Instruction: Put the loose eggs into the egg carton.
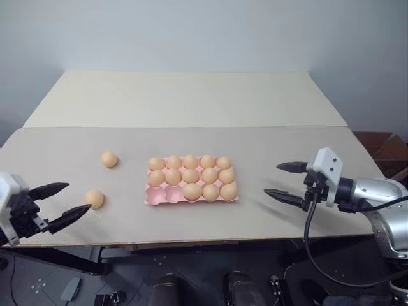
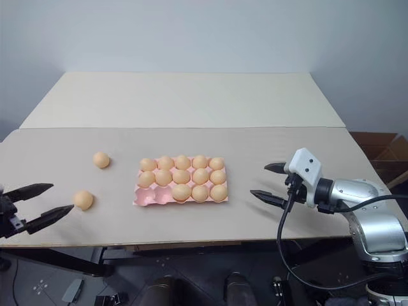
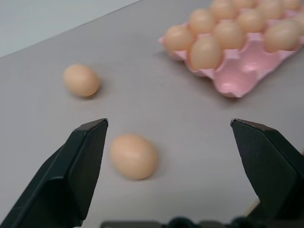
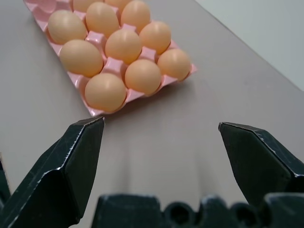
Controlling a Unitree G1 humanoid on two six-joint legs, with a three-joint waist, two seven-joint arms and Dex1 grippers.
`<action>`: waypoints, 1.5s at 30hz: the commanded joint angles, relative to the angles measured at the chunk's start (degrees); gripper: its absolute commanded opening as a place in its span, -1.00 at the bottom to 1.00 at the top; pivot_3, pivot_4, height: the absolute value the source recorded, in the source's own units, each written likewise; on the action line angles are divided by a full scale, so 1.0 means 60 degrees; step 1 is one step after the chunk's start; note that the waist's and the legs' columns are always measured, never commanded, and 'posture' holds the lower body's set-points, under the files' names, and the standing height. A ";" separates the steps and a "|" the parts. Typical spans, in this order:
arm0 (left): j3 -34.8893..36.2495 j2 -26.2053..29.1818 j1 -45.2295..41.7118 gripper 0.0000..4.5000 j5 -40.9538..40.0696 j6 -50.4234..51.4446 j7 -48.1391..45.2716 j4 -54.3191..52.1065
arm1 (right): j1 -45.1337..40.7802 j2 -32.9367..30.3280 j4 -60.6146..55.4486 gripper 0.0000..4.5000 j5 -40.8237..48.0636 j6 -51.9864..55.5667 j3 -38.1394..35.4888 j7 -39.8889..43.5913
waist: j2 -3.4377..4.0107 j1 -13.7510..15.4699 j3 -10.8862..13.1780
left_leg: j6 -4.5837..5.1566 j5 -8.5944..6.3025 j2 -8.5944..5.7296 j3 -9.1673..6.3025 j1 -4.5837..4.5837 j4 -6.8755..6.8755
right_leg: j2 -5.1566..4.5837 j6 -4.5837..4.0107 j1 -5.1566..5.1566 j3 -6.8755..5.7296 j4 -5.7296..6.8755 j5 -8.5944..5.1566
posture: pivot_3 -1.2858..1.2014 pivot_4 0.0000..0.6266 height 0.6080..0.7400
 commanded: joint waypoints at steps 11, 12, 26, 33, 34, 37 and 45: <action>-0.1571 -0.0144 -0.1734 1.00 0.0016 0.5427 0.4113 -0.1403 | -0.0540 -0.0182 -0.0087 0.99 0.0214 -0.0135 0.0052 0.0046 | -0.0002 -0.0018 -0.0001 | 0.0003 -0.0009 -0.0016 -0.0010 0.0012 -0.0009 | 0.0003 -0.0024 0.0001 0.0020 0.0008 0.0041 | 0.03 -0.52 1.00; -0.1716 -0.0276 -0.1973 1.00 -0.0023 0.5643 0.4267 -0.1412 | -0.0543 -0.0178 -0.0116 0.99 0.0224 -0.0128 0.0045 0.0032 | -0.0003 -0.0017 -0.0001 | 0.0003 -0.0008 -0.0015 -0.0011 0.0016 -0.0009 | 0.0005 -0.0024 0.0005 0.0021 0.0008 0.0041 | 0.03 -0.52 1.00; -0.3574 -0.1628 -0.4906 0.60 0.1205 0.7985 0.6618 0.0106 | -0.0200 -0.0119 -0.0655 1.00 0.0490 -0.0033 -0.0070 -0.0364 | -0.0008 0.0046 -0.0003 | 0.0002 -0.0008 -0.0037 -0.0029 0.0004 -0.0008 | -0.0004 -0.0016 0.0003 0.0026 0.0008 0.0049 | 0.03 -0.52 1.00; -0.3797 -0.1514 -0.5268 -0.25 0.1357 0.7653 0.6451 0.0397 | 0.0128 -0.0128 -0.1008 1.00 0.0630 0.0087 -0.0268 -0.0664 | -0.0009 0.0046 -0.0004 | 0.0002 -0.0007 -0.0039 -0.0030 0.0009 -0.0008 | -0.0007 -0.0016 0.0005 0.0032 0.0011 0.0049 | 0.03 -0.52 1.00; -0.3895 -0.1269 -0.5115 -0.27 0.1317 0.7373 0.6186 0.0265 | 0.0188 -0.0139 -0.1051 1.00 0.0654 0.0080 -0.0303 -0.0688 | -0.0010 0.0039 -0.0004 | 0.0002 -0.0007 -0.0039 -0.0030 0.0009 -0.0008 | -0.0006 -0.0017 0.0003 0.0035 0.0014 0.0049 | 0.03 -0.52 1.00; -0.4133 -0.0423 -0.4326 -0.27 0.1295 0.5481 0.4862 -0.0383 | 0.0309 -0.0123 -0.1169 1.00 0.0732 0.0118 -0.0401 -0.0836 | -0.0011 0.0006 -0.0003 | 0.0000 -0.0007 -0.0034 -0.0031 0.0005 -0.0009 | -0.0003 -0.0020 -0.0004 0.0036 0.0013 0.0049 | 0.03 -0.52 1.00; -0.5320 -0.0018 -0.4782 -0.27 0.0418 0.1225 0.0502 -0.0577 | 0.0395 0.0089 -0.1440 1.00 0.0732 0.0049 -0.0183 -0.1287 | -0.0011 0.0177 -0.0004 | -0.0001 -0.0006 -0.0041 0.0003 -0.0005 -0.0007 | -0.0021 -0.0071 -0.0002 0.0032 -0.0004 0.0021 | 0.03 -0.52 1.00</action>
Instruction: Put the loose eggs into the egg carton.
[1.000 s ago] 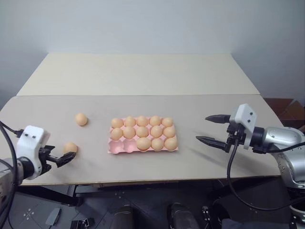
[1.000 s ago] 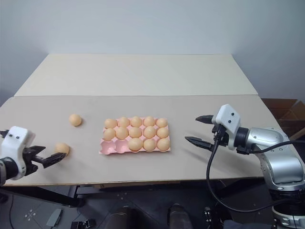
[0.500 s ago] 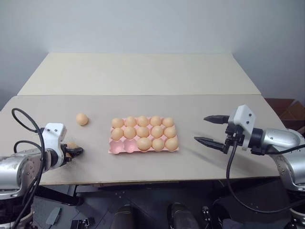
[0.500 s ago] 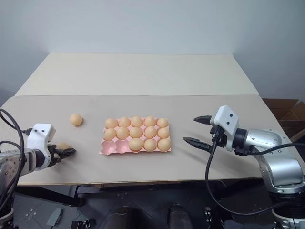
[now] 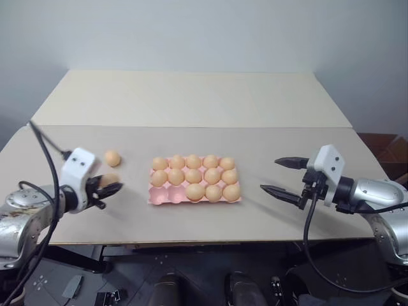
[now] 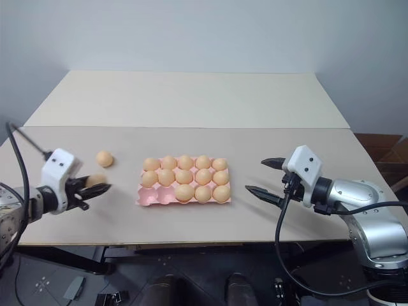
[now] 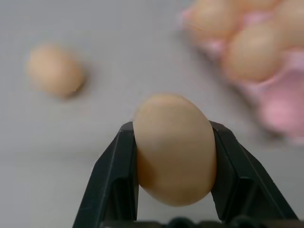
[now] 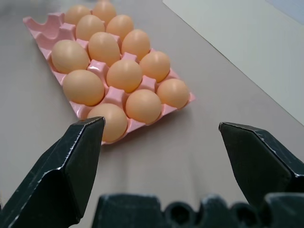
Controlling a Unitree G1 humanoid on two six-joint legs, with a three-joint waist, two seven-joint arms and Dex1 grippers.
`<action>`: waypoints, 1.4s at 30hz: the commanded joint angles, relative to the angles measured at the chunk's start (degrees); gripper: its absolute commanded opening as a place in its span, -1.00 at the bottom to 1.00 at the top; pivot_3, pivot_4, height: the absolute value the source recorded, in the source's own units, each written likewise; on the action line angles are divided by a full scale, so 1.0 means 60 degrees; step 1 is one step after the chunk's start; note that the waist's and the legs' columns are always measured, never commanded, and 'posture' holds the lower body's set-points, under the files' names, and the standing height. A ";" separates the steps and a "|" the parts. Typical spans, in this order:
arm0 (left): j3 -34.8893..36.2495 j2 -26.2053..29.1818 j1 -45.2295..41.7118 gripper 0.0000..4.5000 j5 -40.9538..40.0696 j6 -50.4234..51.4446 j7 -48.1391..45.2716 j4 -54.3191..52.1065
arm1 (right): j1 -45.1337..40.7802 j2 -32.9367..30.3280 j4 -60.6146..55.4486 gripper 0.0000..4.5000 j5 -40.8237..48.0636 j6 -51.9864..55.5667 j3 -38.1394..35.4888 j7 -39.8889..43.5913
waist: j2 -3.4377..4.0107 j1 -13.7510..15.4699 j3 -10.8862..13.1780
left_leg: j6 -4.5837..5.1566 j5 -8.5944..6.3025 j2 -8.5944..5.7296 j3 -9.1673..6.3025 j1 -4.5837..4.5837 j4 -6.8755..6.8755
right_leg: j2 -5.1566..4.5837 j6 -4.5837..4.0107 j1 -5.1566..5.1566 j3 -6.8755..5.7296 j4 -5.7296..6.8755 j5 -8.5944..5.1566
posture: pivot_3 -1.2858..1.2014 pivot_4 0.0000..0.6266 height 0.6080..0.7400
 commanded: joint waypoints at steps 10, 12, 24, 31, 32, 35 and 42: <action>-0.3355 -0.0566 -0.2484 -0.27 0.1037 -0.2914 -0.2754 0.1749 | 0.0115 0.0312 -0.0632 1.00 0.0073 -0.0075 -0.0060 -0.0651 | -0.0001 -0.0040 0.0000 | 0.0003 0.0001 -0.0002 0.0009 -0.0005 0.0002 | 0.0018 0.0065 0.0003 0.0006 -0.0002 0.0033 | 0.03 -0.52 1.00; -0.3580 -0.0667 -0.2672 -0.27 0.1153 -0.2835 -0.2797 0.1896 | 0.0116 0.0337 -0.0682 1.00 0.0074 -0.0041 -0.0055 -0.0750 | -0.0001 -0.0059 0.0000 | 0.0004 0.0001 -0.0002 0.0008 -0.0007 0.0003 | 0.0021 0.0069 0.0001 0.0006 -0.0002 0.0034 | 0.03 -0.52 1.00; -0.3075 -0.0509 -0.2595 0.46 0.0492 -0.2758 -0.3548 0.1570 | 0.0280 0.0283 -0.0799 1.00 0.0091 -0.0024 -0.0102 -0.1015 | -0.0001 -0.0053 0.0000 | 0.0004 0.0001 0.0000 0.0001 -0.0007 0.0013 | 0.0023 0.0079 0.0002 0.0004 0.0002 0.0035 | 0.03 -0.52 1.00; -0.1546 0.0291 -0.1709 0.98 0.0288 -0.2743 -0.3414 0.1329 | 0.0061 0.0255 -0.0538 1.00 0.0064 -0.0154 -0.0041 -0.0862 | 0.0000 -0.0128 0.0000 | 0.0006 0.0000 0.0003 -0.0001 -0.0005 0.0012 | 0.0024 0.0079 0.0000 0.0005 0.0003 0.0034 | 0.03 -0.52 1.00; -0.1167 0.0340 -0.1547 0.98 0.0199 -0.2817 -0.3401 0.1388 | 0.0039 0.0254 -0.0502 1.00 0.0058 -0.0172 -0.0029 -0.0842 | 0.0000 -0.0127 0.0000 | 0.0005 0.0000 0.0003 -0.0003 -0.0004 0.0013 | 0.0023 0.0079 0.0003 0.0003 0.0003 0.0034 | 0.03 -0.52 1.00; -0.0224 0.0445 -0.1091 0.98 0.0182 -0.3051 -0.3229 0.1494 | -0.0024 0.0246 -0.0406 1.00 0.0051 -0.0230 0.0016 -0.0760 | 0.0000 -0.0127 0.0000 | 0.0005 0.0000 0.0004 -0.0002 -0.0004 0.0013 | 0.0021 0.0079 0.0003 0.0003 0.0002 0.0035 | 0.03 -0.52 1.00; 0.2914 0.0773 0.1789 0.98 0.0954 -0.4130 -0.3059 0.2070 | -0.0233 0.0127 -0.0174 1.00 0.0069 -0.0352 0.0123 -0.0259 | 0.0000 -0.0248 0.0000 | 0.0010 -0.0003 0.0016 0.0003 -0.0004 0.0010 | 0.0021 0.0072 -0.0006 0.0001 0.0001 0.0032 | 0.03 -0.52 1.00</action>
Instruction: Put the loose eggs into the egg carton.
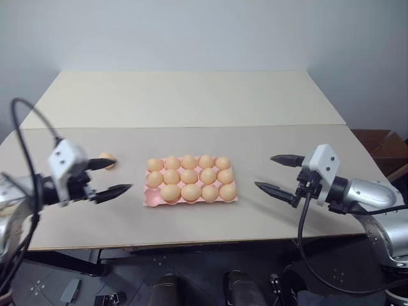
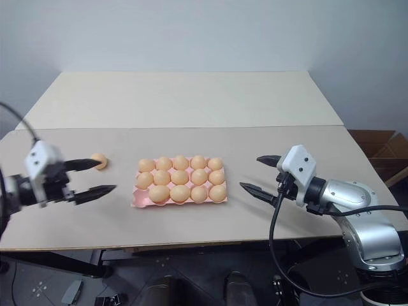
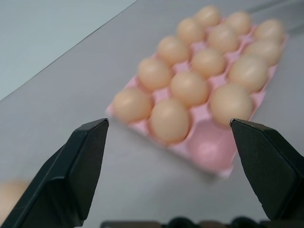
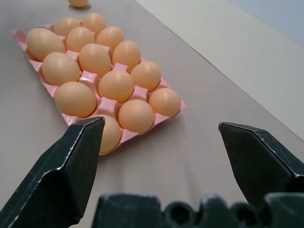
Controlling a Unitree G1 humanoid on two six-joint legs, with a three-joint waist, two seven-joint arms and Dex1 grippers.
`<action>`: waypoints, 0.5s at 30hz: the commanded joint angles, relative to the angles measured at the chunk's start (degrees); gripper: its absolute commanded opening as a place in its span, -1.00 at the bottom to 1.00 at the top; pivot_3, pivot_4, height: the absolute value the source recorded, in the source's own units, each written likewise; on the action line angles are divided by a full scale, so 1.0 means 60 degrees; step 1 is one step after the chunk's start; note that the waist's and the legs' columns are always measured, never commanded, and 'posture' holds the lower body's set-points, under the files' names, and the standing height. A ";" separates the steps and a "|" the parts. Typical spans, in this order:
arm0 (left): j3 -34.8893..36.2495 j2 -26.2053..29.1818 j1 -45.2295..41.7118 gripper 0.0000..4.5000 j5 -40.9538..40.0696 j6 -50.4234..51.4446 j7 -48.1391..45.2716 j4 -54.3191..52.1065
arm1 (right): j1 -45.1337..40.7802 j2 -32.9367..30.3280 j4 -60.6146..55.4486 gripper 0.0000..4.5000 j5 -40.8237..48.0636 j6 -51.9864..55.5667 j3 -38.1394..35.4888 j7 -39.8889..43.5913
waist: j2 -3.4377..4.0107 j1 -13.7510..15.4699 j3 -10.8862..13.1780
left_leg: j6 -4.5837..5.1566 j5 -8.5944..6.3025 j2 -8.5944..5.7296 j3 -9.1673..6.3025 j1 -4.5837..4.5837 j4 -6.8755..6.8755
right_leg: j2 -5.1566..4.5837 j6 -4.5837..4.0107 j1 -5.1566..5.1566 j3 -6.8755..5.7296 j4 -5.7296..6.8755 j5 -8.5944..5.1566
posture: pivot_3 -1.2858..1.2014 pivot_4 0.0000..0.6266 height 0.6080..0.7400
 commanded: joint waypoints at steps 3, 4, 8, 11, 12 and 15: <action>0.2228 -0.0142 0.1506 0.98 -0.0055 -0.0032 0.0236 -0.0516 | -0.0283 -0.0235 0.0018 1.00 0.0075 -0.0307 -0.0117 0.0383 | 0.0000 0.0043 0.0000 | -0.0001 0.0001 0.0005 0.0001 0.0006 0.0001 | -0.0003 -0.0001 0.0005 -0.0004 0.0000 0.0000 | 0.03 -0.52 1.00; 0.2490 -0.0297 0.1839 0.98 -0.0099 0.0185 0.0408 -0.0793 | -0.0290 -0.0245 0.0027 1.00 0.0089 -0.0306 -0.0128 0.0417 | 0.0000 0.0064 0.0000 | -0.0002 0.0001 0.0003 -0.0001 0.0007 0.0001 | -0.0010 -0.0002 0.0007 -0.0009 0.0000 -0.0001 | 0.03 -0.52 1.00; 0.3101 -0.1242 0.3022 0.98 -0.0492 0.0936 0.1141 -0.2189 | -0.0299 -0.0257 0.0032 1.00 0.0107 -0.0259 -0.0129 0.0477 | -0.0001 0.0086 -0.0001 | -0.0002 -0.0001 0.0004 -0.0008 0.0001 0.0001 | -0.0015 -0.0001 0.0004 0.0000 -0.0009 -0.0001 | 0.03 -0.52 1.00; 0.3052 -0.1581 0.3038 0.98 -0.0620 0.1395 0.1882 -0.2643 | -0.0344 -0.0264 0.0026 1.00 0.0146 -0.0221 -0.0131 0.0527 | -0.0005 0.0146 -0.0003 | -0.0003 -0.0001 0.0002 -0.0009 0.0001 0.0001 | -0.0013 -0.0003 0.0007 -0.0003 -0.0004 0.0001 | 0.03 -0.52 1.00; 0.2939 -0.1618 0.2886 0.98 -0.0600 0.1590 0.2210 -0.2681 | -0.0383 -0.0259 0.0047 1.00 0.0155 -0.0208 -0.0127 0.0543 | -0.0005 0.0168 -0.0003 | -0.0003 0.0000 0.0002 -0.0008 0.0007 0.0002 | -0.0010 -0.0004 0.0011 -0.0006 0.0003 0.0001 | 0.03 -0.52 1.00; 0.2298 -0.1692 0.2004 0.98 -0.0536 0.2470 0.3451 -0.2640 | -0.0502 -0.0257 0.0158 1.00 0.0070 -0.0250 -0.0049 0.0586 | -0.0004 0.0230 -0.0004 | -0.0006 0.0007 0.0000 -0.0008 0.0020 0.0003 | -0.0006 -0.0009 0.0017 -0.0010 0.0012 0.0004 | 0.03 -0.52 1.00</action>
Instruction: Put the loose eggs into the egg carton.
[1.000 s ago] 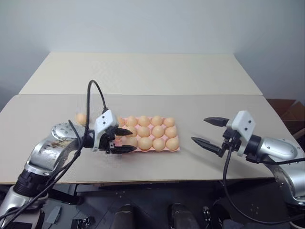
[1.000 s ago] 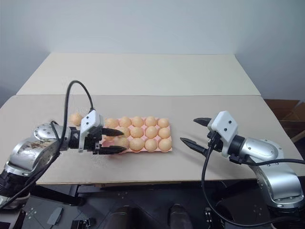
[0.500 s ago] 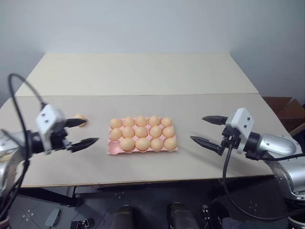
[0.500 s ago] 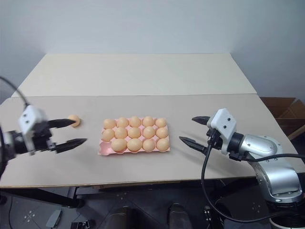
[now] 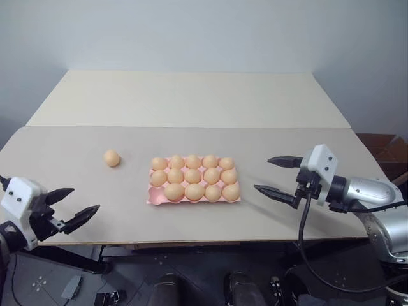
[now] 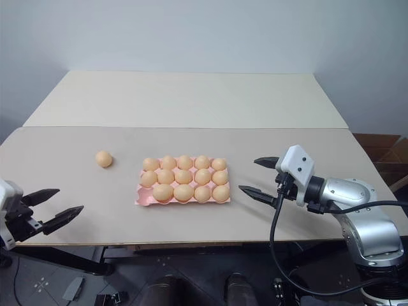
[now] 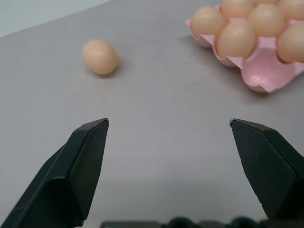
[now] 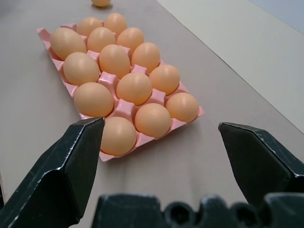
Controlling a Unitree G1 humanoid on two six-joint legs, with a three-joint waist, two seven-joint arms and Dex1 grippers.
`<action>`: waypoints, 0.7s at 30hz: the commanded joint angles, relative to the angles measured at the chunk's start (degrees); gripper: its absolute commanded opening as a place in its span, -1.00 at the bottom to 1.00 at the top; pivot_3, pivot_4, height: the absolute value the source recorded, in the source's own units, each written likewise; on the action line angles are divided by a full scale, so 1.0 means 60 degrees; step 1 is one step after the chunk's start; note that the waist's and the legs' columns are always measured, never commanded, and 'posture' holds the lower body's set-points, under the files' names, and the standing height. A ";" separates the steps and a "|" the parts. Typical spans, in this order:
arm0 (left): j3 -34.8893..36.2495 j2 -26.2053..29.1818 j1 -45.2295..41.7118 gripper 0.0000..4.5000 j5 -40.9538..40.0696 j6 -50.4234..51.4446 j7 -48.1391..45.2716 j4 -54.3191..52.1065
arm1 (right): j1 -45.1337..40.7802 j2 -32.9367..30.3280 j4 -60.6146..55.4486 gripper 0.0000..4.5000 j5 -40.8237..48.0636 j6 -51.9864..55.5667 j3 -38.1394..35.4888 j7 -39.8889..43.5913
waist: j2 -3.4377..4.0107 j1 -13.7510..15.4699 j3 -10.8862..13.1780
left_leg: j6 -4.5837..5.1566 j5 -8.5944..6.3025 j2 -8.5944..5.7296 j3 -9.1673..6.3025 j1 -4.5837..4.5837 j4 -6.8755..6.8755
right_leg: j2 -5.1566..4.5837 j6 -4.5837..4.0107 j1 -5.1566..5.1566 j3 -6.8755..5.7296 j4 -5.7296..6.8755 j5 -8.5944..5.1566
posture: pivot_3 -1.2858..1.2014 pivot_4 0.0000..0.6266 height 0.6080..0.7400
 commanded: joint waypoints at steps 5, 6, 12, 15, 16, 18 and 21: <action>-0.1753 -0.0469 -0.3330 0.98 0.0231 0.2390 0.3326 0.0632 | -0.0489 -0.0200 0.0007 1.00 0.0033 -0.0219 -0.0086 0.0133 | -0.0008 0.0018 -0.0004 | 0.0001 0.0004 -0.0011 -0.0002 -0.0001 0.0001 | 0.0001 0.0005 0.0010 0.0004 -0.0003 0.0012 | 0.03 -0.52 1.00; -0.2085 -0.0589 -0.3983 0.98 0.0365 0.2804 0.3769 0.0990 | -0.0546 -0.0218 0.0018 1.00 0.0038 -0.0212 -0.0081 0.0148 | -0.0012 0.0005 -0.0006 | 0.0001 0.0005 -0.0012 -0.0007 -0.0007 0.0002 | 0.0004 0.0008 0.0007 0.0003 -0.0005 0.0014 | 0.03 -0.52 1.00; -0.3470 -0.1421 -0.7492 0.98 0.1560 0.3722 0.5870 0.4230 | -0.0904 -0.0251 0.0120 1.00 -0.0032 -0.0227 0.0079 0.0156 | -0.0026 -0.0058 -0.0011 | 0.0003 0.0003 -0.0022 -0.0013 -0.0025 0.0001 | 0.0004 0.0024 -0.0002 0.0004 -0.0018 0.0029 | 0.03 -0.52 1.00; -0.3945 -0.1861 -0.8633 0.98 0.1924 0.3448 0.6168 0.5966 | -0.0963 -0.0242 -0.0007 1.00 -0.0020 -0.0178 0.0085 0.0063 | -0.0030 -0.0068 -0.0008 | 0.0006 0.0001 -0.0027 -0.0016 -0.0027 0.0001 | 0.0002 0.0027 0.0000 0.0002 -0.0015 0.0033 | 0.03 -0.52 1.00; -0.4096 -0.1964 -0.8850 0.98 0.2015 0.3254 0.6128 0.6403 | -0.0937 -0.0250 -0.0068 1.00 -0.0001 -0.0160 0.0062 0.0034 | -0.0030 -0.0051 -0.0008 | 0.0006 0.0002 -0.0028 -0.0016 -0.0024 0.0001 | 0.0000 0.0027 0.0001 0.0000 -0.0013 0.0033 | 0.03 -0.52 1.00; -0.4256 -0.2186 -0.9297 0.98 0.2279 0.2948 0.6342 0.7308 | -0.0848 -0.0271 -0.0177 1.00 0.0039 -0.0142 0.0008 -0.0006 | -0.0030 -0.0063 -0.0009 | 0.0005 0.0002 -0.0029 -0.0012 -0.0024 0.0001 | -0.0001 0.0028 0.0002 0.0001 -0.0013 0.0034 | 0.03 -0.52 1.00; -0.4376 -0.2466 -0.9838 0.90 0.2518 0.2445 0.6524 0.8572 | -0.0623 -0.0296 -0.0381 1.00 0.0077 -0.0138 -0.0089 -0.0062 | -0.0031 -0.0060 -0.0008 | 0.0004 0.0002 -0.0028 -0.0011 -0.0028 0.0002 | -0.0002 0.0029 -0.0002 -0.0001 -0.0014 0.0034 | 0.03 -0.52 1.00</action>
